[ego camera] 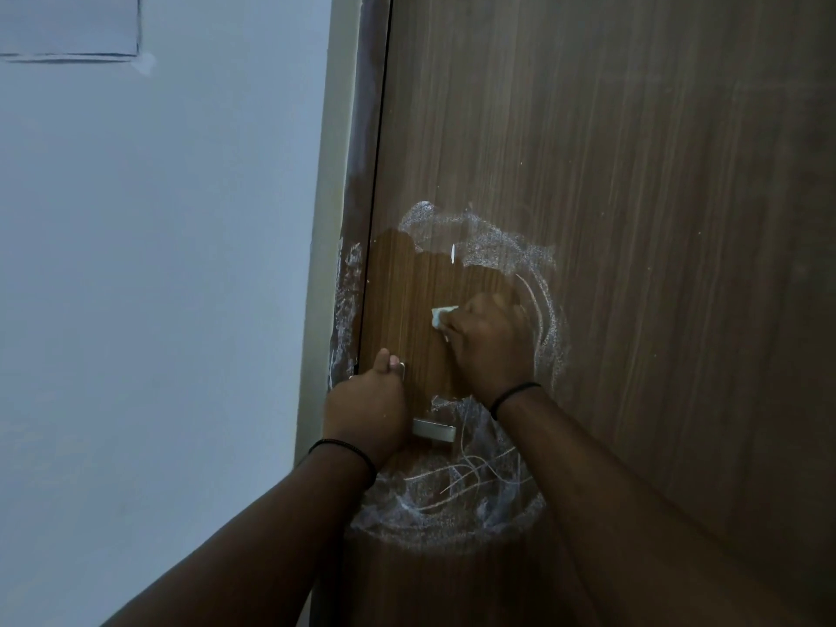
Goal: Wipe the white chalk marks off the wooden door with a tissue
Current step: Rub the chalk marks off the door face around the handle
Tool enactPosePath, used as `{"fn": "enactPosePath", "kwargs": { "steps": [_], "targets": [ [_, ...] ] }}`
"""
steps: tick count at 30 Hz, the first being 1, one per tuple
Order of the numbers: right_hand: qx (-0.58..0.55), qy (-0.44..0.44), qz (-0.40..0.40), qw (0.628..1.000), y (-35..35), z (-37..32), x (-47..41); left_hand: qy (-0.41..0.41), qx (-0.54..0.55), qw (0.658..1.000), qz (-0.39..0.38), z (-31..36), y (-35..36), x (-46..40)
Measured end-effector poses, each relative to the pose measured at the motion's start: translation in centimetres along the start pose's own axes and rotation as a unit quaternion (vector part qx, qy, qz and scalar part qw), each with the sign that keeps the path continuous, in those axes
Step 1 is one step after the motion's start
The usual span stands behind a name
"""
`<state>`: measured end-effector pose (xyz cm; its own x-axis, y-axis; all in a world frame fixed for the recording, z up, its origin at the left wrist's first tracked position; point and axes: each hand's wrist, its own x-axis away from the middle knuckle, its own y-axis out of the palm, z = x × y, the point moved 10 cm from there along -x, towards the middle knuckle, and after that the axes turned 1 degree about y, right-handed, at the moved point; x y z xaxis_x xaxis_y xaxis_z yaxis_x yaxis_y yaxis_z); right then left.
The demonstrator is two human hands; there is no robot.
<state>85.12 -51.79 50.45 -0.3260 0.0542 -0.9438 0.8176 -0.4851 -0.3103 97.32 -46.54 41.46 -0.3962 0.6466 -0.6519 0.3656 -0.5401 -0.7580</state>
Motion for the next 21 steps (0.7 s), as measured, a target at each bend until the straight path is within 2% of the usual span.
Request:
{"fn": "enactPosePath", "kwargs": {
  "steps": [2, 6, 10, 14, 17, 21],
  "targets": [
    [0.003, -0.008, -0.007, 1.0, -0.2, 1.1, 0.6, -0.001, 0.003, 1.0, 0.004, 0.0, -0.1, 0.0],
    [0.013, 0.049, 0.057, 0.997, -2.4, 3.4, -1.4, -0.004, 0.008, 1.0, 0.005, -0.1, 0.4, 0.0],
    [0.009, 0.074, 0.098, 0.992, -2.7, 1.9, -4.4, -0.005, 0.007, 1.0, 0.017, 0.0, 0.5, -0.1],
    [0.004, 0.006, 0.056, 0.998, -0.7, -0.8, -2.2, -0.006, 0.013, 1.0, 0.017, -0.1, 0.3, -0.1],
    [0.009, -0.022, 0.047, 0.999, -0.9, 0.5, -0.2, 0.0, 0.012, 1.0, 0.011, -0.1, 0.4, 0.0],
    [0.019, 0.063, 0.086, 0.994, -3.0, 3.6, -2.3, -0.003, 0.01, 1.0, 0.018, 0.0, 0.4, 0.0]
  ]
}}
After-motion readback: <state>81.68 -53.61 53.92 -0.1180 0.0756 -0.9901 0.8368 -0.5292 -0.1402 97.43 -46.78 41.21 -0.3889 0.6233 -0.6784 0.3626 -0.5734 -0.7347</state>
